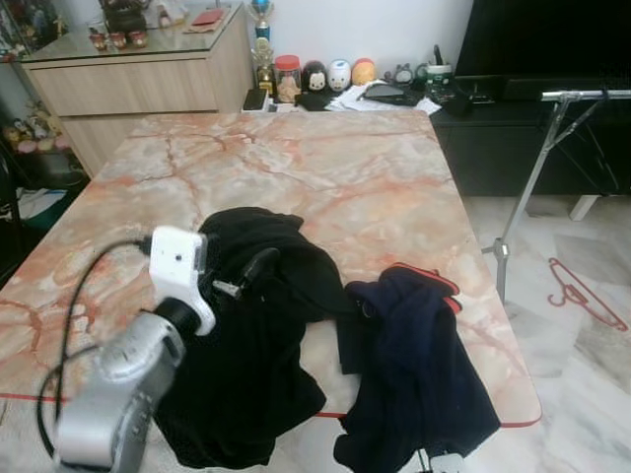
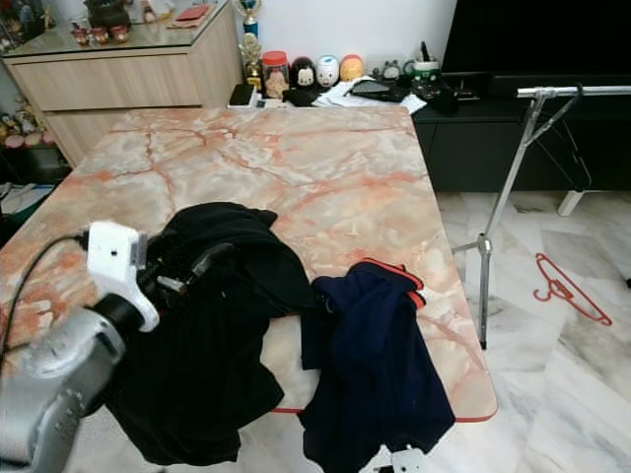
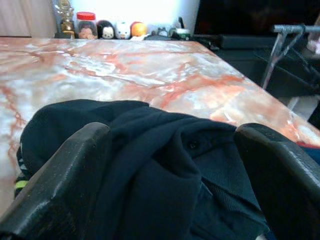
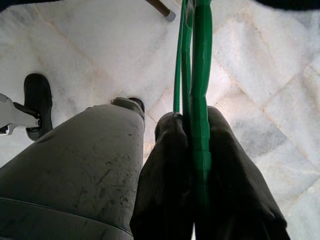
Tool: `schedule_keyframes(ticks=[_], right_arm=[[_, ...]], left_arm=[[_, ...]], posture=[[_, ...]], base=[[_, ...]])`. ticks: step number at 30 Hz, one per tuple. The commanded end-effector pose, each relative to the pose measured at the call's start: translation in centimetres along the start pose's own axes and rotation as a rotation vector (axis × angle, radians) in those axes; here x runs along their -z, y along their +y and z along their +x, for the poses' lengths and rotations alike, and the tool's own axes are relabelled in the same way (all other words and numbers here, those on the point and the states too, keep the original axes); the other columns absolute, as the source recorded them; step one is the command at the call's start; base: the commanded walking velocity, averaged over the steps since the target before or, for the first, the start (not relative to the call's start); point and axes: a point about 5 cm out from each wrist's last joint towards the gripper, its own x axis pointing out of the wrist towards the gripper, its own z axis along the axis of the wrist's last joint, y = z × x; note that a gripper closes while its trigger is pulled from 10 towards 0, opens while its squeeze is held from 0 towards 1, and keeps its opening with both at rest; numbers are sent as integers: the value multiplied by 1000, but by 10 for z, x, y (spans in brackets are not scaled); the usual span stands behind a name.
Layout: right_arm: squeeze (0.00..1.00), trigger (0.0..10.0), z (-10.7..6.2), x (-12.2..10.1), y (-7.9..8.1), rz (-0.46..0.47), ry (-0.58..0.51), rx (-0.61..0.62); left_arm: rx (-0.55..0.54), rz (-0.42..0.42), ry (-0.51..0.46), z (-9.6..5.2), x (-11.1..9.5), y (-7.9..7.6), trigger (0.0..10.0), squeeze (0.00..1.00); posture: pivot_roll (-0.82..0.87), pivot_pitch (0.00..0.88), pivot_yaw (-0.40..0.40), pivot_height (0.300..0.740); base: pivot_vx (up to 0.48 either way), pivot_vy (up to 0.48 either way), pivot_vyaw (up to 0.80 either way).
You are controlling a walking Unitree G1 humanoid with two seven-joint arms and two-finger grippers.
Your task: Hang hanger
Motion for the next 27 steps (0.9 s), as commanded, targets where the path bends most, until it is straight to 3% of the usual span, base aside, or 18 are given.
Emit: schedule_keyframes(ticks=[1, 6, 10, 27], right_arm=[[0, 10000, 0, -1, 0, 3, -5, 2], [0, 10000, 0, 0, -1, 0, -3, 3], [0, 10000, 0, 0, -1, 0, -4, 3], [0, 10000, 0, 2, -3, -9, 0, 5]], left_arm=[[-32, 17, -44, 0, -6, -1, 10000, 0], [-86, 68, -46, 4, -4, 4, 10000, 0], [-113, 55, -74, 4, -6, 6, 10000, 0], [-117, 47, -97, 9, -4, -2, 10000, 0]], posture=[[29, 0, 15, 740], [22, 0, 15, 740], [19, 0, 14, 740], [3, 0, 10, 740]], base=[[0, 0, 0], [0, 0, 0], [0, 0, 0], [0, -397, 0]])
